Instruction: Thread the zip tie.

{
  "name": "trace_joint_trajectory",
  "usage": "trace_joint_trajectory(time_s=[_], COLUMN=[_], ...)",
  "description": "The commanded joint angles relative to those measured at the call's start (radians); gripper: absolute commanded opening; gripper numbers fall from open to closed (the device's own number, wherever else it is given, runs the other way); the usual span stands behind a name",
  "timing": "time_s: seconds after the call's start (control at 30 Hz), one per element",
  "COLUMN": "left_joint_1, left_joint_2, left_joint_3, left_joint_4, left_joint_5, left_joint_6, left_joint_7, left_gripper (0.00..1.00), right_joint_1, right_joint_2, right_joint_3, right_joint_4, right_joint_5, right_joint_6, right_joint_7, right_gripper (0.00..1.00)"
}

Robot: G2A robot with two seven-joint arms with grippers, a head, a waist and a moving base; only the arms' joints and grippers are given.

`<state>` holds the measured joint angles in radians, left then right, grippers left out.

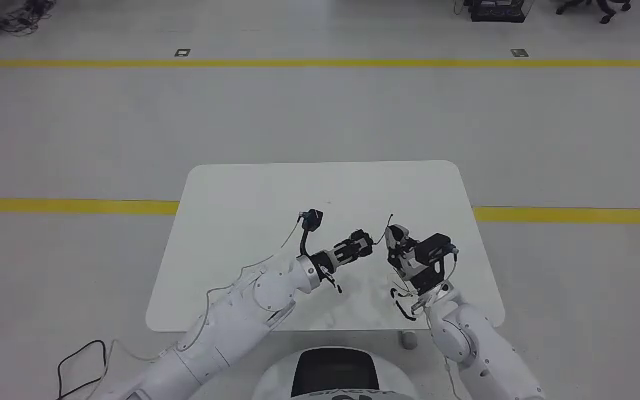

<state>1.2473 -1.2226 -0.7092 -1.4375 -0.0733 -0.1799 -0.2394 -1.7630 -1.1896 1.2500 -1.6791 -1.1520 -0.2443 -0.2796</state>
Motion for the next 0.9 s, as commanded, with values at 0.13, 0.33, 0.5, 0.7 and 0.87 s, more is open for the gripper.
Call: trace_joint_trajectory(time_s=[0.13,0.33,0.5,0.7,0.87], left_joint_1=[0.0,0.0,0.0,0.0,0.0], left_joint_2=[0.0,0.0,0.0,0.0,0.0], left_joint_3=[0.0,0.0,0.0,0.0,0.0], left_joint_4=[0.0,0.0,0.0,0.0,0.0], left_joint_5=[0.0,0.0,0.0,0.0,0.0], left_joint_6=[0.0,0.0,0.0,0.0,0.0], left_joint_7=[0.0,0.0,0.0,0.0,0.0], left_gripper=[0.0,0.0,0.0,0.0,0.0], right_joint_1=[-0.004,-0.01,-0.007,-0.003,0.0], right_joint_2=[0.0,0.0,-0.002,-0.003,-0.004], right_joint_3=[0.003,0.006,0.004,0.0,-0.001], right_joint_4=[-0.003,-0.008,-0.006,-0.001,0.002], right_joint_5=[-0.001,-0.004,-0.005,-0.005,-0.005], right_joint_6=[-0.001,-0.003,-0.003,-0.002,-0.001], right_joint_7=[-0.013,-0.019,-0.014,-0.011,-0.007], right_gripper=[0.0,0.0,0.0,0.0,0.0])
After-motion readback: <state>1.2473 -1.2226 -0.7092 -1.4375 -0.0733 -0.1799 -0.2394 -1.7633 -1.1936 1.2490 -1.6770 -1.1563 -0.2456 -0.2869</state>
